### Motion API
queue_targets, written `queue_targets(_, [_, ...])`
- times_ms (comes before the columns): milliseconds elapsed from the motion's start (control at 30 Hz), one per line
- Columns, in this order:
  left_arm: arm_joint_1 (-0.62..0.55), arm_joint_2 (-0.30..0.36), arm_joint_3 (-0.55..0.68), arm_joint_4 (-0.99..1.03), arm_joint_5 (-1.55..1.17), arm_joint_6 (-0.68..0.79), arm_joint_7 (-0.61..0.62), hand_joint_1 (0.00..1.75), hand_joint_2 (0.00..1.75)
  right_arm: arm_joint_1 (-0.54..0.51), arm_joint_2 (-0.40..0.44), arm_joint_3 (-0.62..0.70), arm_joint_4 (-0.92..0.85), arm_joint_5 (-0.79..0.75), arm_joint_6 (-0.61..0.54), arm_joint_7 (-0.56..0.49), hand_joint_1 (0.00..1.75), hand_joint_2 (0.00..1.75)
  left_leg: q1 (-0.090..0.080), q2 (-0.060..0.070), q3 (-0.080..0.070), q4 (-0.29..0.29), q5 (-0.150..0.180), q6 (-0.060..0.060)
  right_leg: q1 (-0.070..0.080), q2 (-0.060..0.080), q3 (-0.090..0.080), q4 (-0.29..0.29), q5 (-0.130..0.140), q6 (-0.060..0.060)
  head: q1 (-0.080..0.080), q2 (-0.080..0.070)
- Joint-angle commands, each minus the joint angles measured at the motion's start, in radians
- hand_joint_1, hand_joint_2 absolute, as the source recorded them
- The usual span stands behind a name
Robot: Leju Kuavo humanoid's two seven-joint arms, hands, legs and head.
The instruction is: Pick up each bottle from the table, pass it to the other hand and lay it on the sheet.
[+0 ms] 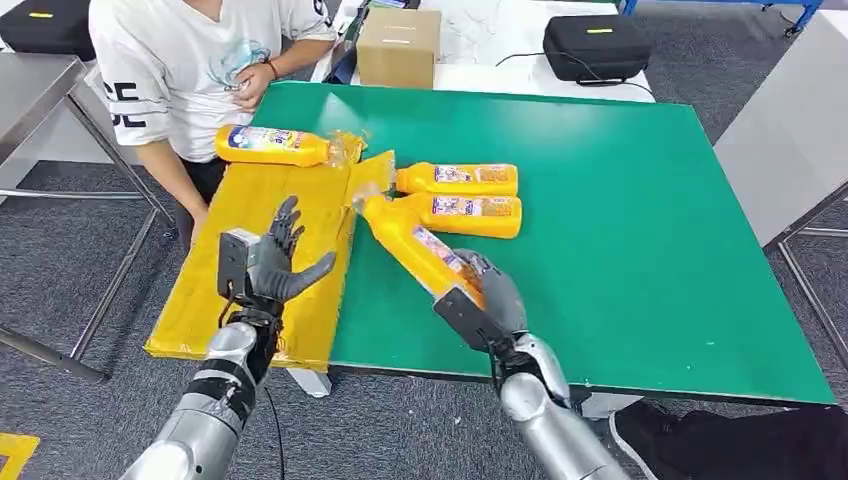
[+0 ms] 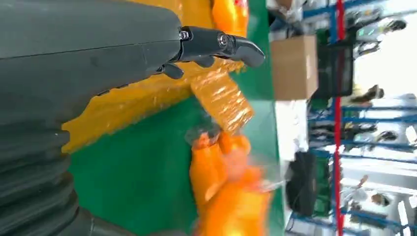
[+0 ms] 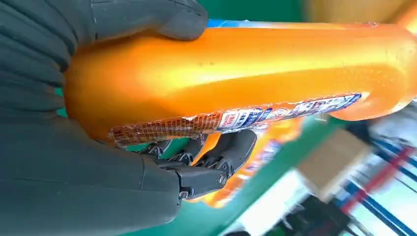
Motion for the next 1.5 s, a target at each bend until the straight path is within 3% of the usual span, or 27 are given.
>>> queue_targets(33, [-0.019, 0.024, -0.114, 0.012, 0.125, -0.154, 0.077, 0.0, 1.75, -0.061, 0.079, 0.033, 0.057, 0.005, -0.074, -0.05, 1.75, 1.75, 0.001, 0.001, 0.004, 0.0, -0.002, -0.001, 0.001, 0.001, 0.003, 0.001, -0.002, -0.002, 0.0, 0.0])
queue_targets(367, [-0.013, 0.036, -0.216, -0.028, 0.305, -0.348, 0.161, 0.0, 1.75, -0.104, 0.104, 0.123, 0.128, 0.054, -0.083, -0.085, 1.75, 1.75, 0.001, 0.002, 0.004, 0.0, -0.003, -0.001, 0.001, 0.002, 0.003, 0.001, -0.002, -0.002, 0.0, 0.0])
queue_targets(800, [-0.009, 0.037, -0.219, -0.032, 0.312, -0.351, 0.162, 0.0, 1.75, -0.105, 0.103, 0.128, 0.132, 0.059, -0.084, -0.085, 1.75, 1.75, 0.001, 0.0, 0.004, 0.0, -0.002, -0.001, 0.001, 0.0, 0.003, 0.0, -0.002, -0.002, 0.0, 0.0])
queue_targets(1167, [-0.044, 0.026, -0.262, 0.01, 0.387, -0.346, 0.184, 0.0, 1.75, -0.118, 0.144, 0.303, 0.249, 0.123, -0.022, -0.101, 1.75, 1.75, 0.001, 0.0, 0.003, 0.0, -0.002, -0.001, 0.001, 0.0, 0.003, 0.0, -0.002, -0.002, 0.0, 0.0])
queue_targets(1500, [-0.041, 0.027, -0.27, 0.017, 0.407, -0.343, 0.172, 0.0, 1.75, -0.12, 0.128, 0.334, 0.254, 0.092, 0.007, -0.128, 1.75, 1.75, 0.001, -0.002, 0.003, 0.0, -0.002, -0.001, 0.001, -0.003, 0.003, 0.0, -0.003, -0.002, 0.0, 0.0])
